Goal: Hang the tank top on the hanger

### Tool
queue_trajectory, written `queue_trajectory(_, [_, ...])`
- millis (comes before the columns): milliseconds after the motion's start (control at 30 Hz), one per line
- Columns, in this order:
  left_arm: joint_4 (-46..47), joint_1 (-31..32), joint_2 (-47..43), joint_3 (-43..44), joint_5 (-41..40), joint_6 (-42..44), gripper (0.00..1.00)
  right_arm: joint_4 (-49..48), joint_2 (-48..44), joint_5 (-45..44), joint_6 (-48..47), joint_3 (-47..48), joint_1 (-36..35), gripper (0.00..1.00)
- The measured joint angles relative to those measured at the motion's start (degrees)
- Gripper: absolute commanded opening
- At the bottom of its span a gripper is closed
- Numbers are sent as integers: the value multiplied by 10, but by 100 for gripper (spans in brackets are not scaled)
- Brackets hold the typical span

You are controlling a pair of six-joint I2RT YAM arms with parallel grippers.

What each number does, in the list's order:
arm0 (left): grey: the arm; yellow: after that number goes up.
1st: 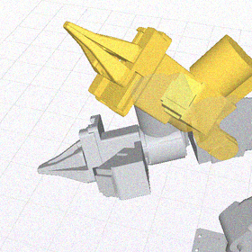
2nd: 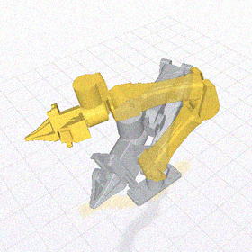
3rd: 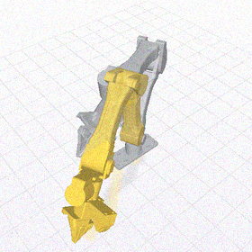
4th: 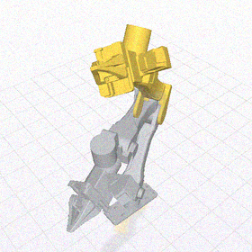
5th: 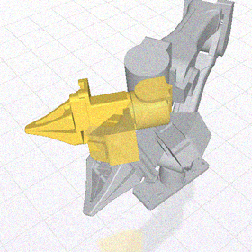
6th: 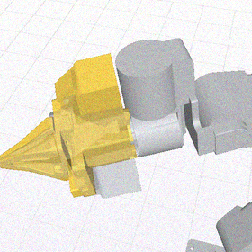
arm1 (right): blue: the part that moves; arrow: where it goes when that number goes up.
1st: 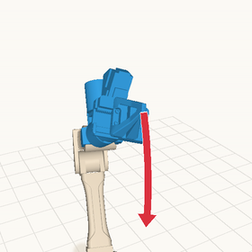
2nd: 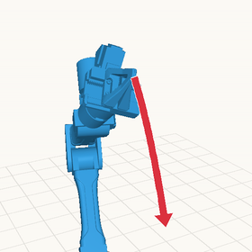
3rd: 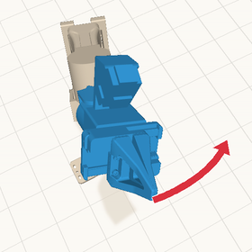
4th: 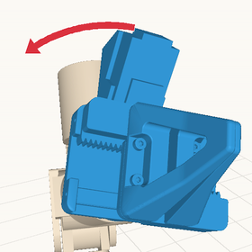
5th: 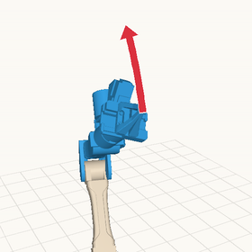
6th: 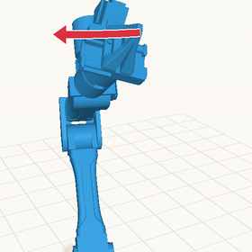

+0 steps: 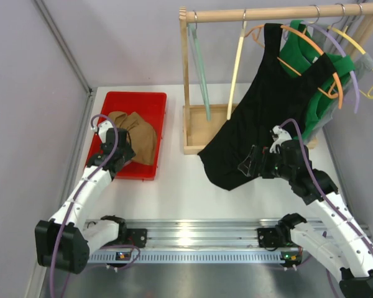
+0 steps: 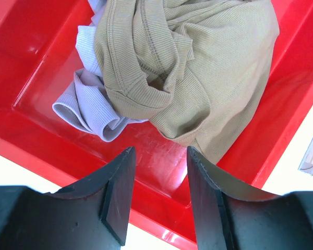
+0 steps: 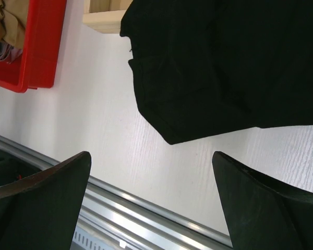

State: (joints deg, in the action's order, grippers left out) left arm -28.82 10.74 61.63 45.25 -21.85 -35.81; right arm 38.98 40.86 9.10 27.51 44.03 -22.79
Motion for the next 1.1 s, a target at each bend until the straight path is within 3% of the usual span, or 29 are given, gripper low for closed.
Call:
queue_trajectory(433, [-11, 0, 44, 22, -37, -2, 57, 0, 12, 25, -14, 0, 0, 100])
queue_trajectory(833, [2, -2, 208, 98, -91, -2, 55, -2, 13, 50, -20, 0, 0, 100])
queue_trajectory(1000, [3, -2, 238, 98, -93, -9, 39, -2, 12, 56, -20, 0, 0, 100])
queue_trajectory(1033, [3, -2, 238, 98, -94, -12, 20, -2, 12, 56, -20, 0, 0, 100])
queue_trajectory(1100, [3, -2, 236, 98, -95, -15, 3, -2, 12, 56, -20, 0, 0, 100])
